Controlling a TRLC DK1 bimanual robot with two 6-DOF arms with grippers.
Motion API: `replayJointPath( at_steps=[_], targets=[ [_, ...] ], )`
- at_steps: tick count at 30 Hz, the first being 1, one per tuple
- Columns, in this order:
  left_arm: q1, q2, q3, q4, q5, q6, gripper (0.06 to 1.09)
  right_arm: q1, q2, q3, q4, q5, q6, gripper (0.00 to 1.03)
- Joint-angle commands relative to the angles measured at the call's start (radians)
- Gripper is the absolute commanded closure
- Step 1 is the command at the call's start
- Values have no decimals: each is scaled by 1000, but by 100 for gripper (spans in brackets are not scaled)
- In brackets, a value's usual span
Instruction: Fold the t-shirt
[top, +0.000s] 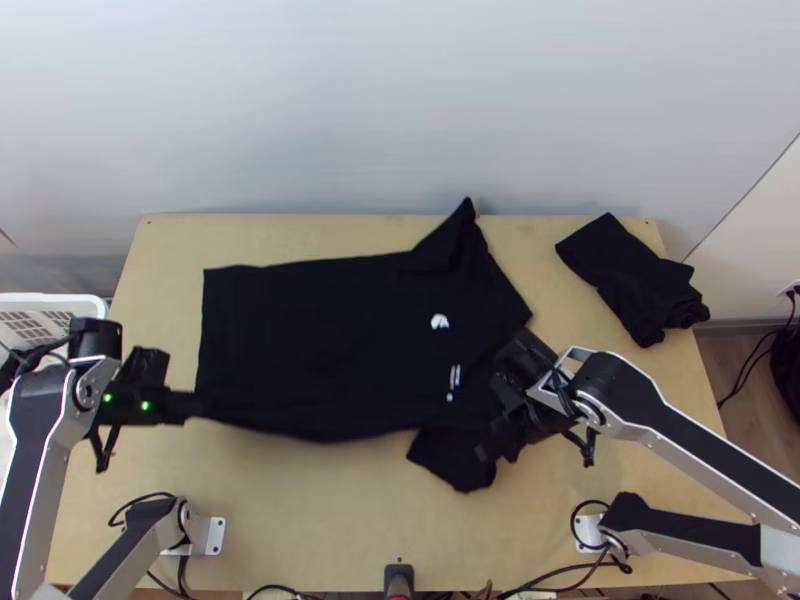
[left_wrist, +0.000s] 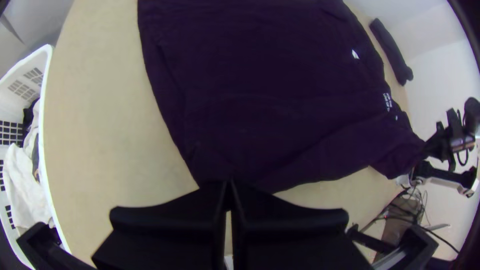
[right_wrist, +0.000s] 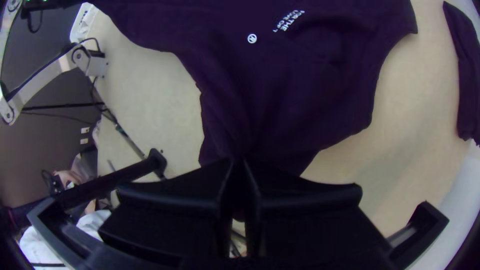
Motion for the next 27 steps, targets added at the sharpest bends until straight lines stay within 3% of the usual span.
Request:
replayJointPath(
  at_steps=[1,10,12,14,16,17,18,23,27],
  targets=[
    [7,-56,-13,-137,50,110,104,35,-7,40,-108,-120,-38,100],
    [-44,-45,-45,-118,93,100,104,75,-27,-10,-130,-126,-87,100],
    [-41,-36,-47,-86,96,97,102,75,-27,-9,-125,-125,-91,94],
    [-6,-13,-36,-6,93,24,71,73,-27,-7,-124,-125,-86,66],
    [42,19,-14,77,93,-52,47,64,-27,-4,-122,-114,-78,27],
    [56,34,-1,110,93,-94,41,49,-27,-7,-113,-112,-71,13],
    [60,47,15,133,93,-123,41,29,-27,-6,-98,-112,-66,6],
    [79,136,73,373,47,-296,29,-129,9,103,-58,-112,-80,4],
    [65,291,131,451,-12,-397,15,-295,55,203,11,-116,-80,4]
  ],
)
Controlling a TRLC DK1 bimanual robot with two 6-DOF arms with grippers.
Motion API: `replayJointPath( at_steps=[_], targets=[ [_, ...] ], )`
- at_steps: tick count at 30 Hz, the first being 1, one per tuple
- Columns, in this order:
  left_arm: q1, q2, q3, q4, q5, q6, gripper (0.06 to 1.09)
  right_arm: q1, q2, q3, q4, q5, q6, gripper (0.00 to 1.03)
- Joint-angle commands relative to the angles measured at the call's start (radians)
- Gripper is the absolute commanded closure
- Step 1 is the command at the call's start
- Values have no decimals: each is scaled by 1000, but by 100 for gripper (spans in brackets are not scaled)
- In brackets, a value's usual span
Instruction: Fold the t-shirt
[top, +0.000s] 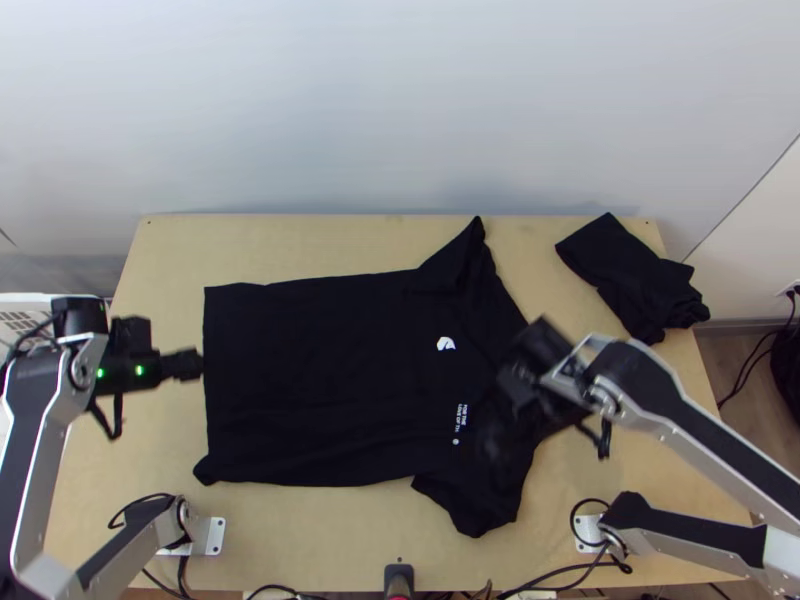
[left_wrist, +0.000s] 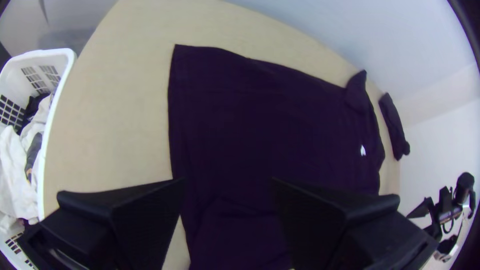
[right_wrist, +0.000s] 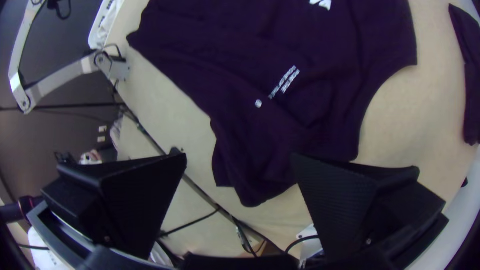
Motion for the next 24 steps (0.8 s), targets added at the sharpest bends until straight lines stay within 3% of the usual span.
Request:
replayJointPath(
  at_steps=[1,6,14,24],
  targets=[
    [1,205,93,196,-83,-182,12,-233,64,144,100,-1,-5,4],
    [-81,333,92,389,-222,-203,12,-306,113,185,263,2,82,4],
    [-148,501,90,398,-264,-260,12,-317,177,214,341,73,168,4],
    [-148,570,76,489,-294,-267,12,-314,177,191,344,76,180,4]
  ],
)
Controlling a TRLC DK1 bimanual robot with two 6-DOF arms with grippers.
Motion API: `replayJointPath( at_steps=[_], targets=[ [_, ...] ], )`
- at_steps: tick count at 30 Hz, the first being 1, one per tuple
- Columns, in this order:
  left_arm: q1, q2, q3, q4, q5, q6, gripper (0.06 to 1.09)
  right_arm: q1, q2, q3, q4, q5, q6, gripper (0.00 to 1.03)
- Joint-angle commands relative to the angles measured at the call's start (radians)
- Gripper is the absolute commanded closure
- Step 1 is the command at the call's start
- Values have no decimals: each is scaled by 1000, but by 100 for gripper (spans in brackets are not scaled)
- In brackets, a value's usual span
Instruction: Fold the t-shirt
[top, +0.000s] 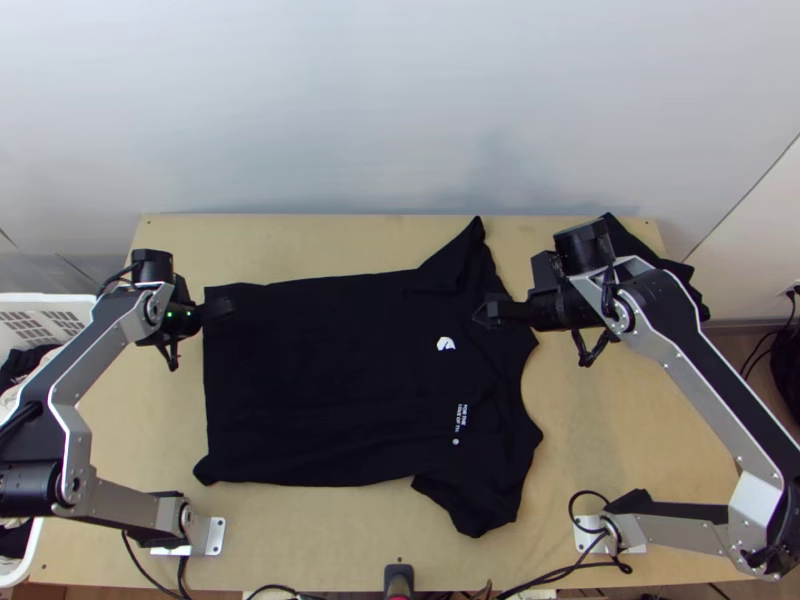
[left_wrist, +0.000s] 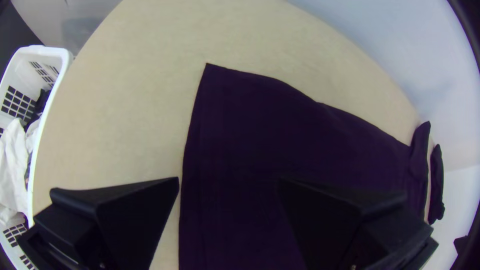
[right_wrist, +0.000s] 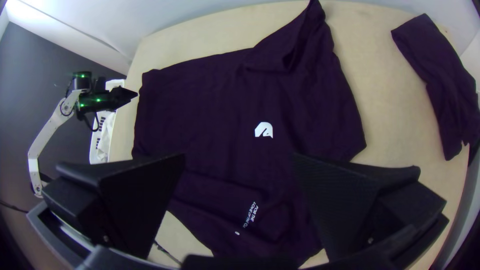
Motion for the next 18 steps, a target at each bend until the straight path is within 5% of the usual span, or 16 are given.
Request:
replayJointPath(
  at_steps=[1,9,18],
  targets=[
    [-10,73,-1,53,-23,-8,12,-5,8,-8,14,7,18,4],
    [-16,127,29,67,-31,-26,13,-4,3,-48,16,10,32,4],
    [-18,147,26,64,-29,-48,35,-9,-4,-63,16,23,33,4]
  ],
)
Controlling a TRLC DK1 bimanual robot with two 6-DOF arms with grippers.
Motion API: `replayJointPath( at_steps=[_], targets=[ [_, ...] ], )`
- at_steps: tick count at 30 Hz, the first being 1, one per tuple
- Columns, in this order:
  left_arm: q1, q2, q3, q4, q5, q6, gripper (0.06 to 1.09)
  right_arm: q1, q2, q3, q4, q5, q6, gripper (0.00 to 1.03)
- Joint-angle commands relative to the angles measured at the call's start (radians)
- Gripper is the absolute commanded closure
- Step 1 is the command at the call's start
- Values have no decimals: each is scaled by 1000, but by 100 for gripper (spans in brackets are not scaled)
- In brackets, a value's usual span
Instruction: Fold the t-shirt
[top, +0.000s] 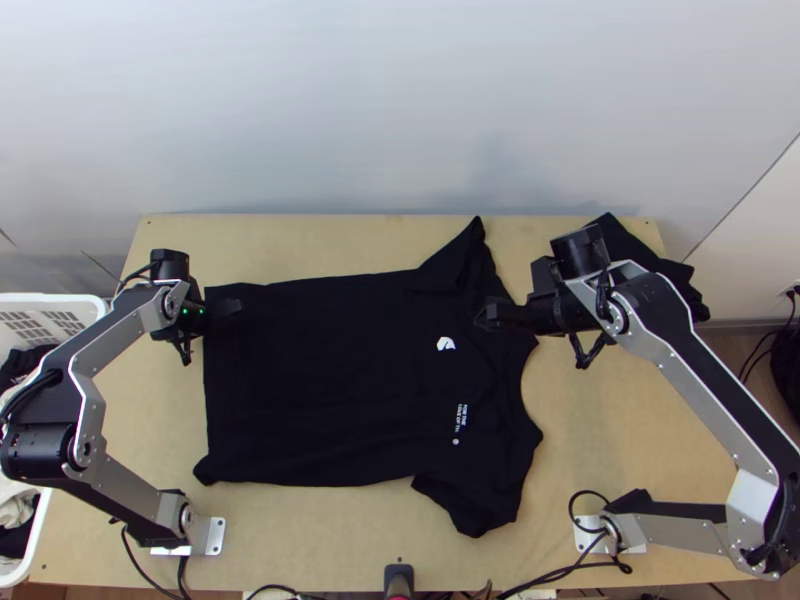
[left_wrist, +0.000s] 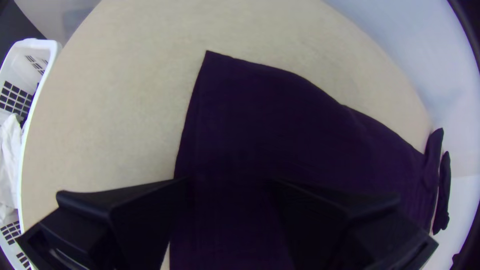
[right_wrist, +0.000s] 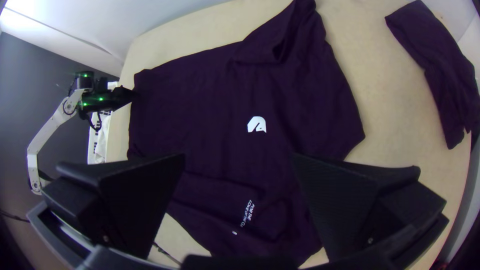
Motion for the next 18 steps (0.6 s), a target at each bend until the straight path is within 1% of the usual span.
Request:
replayJointPath(
  at_steps=[1,4,7,9,14,18],
  targets=[
    [-3,16,-1,-1,-1,-16,40,-2,-7,-23,0,14,3,4],
    [-3,15,-2,-3,-1,-24,56,-1,-7,-31,0,16,5,4],
    [-3,4,-4,8,-2,-29,84,-1,-5,-28,2,16,6,4],
    [-5,-8,-11,39,-2,-19,105,-1,-4,-25,3,17,6,4],
    [-10,-25,-14,43,-2,-19,104,-1,27,-25,39,19,8,4],
    [-2,-41,-8,46,-2,-25,104,-1,93,-10,103,24,11,4]
  ],
)
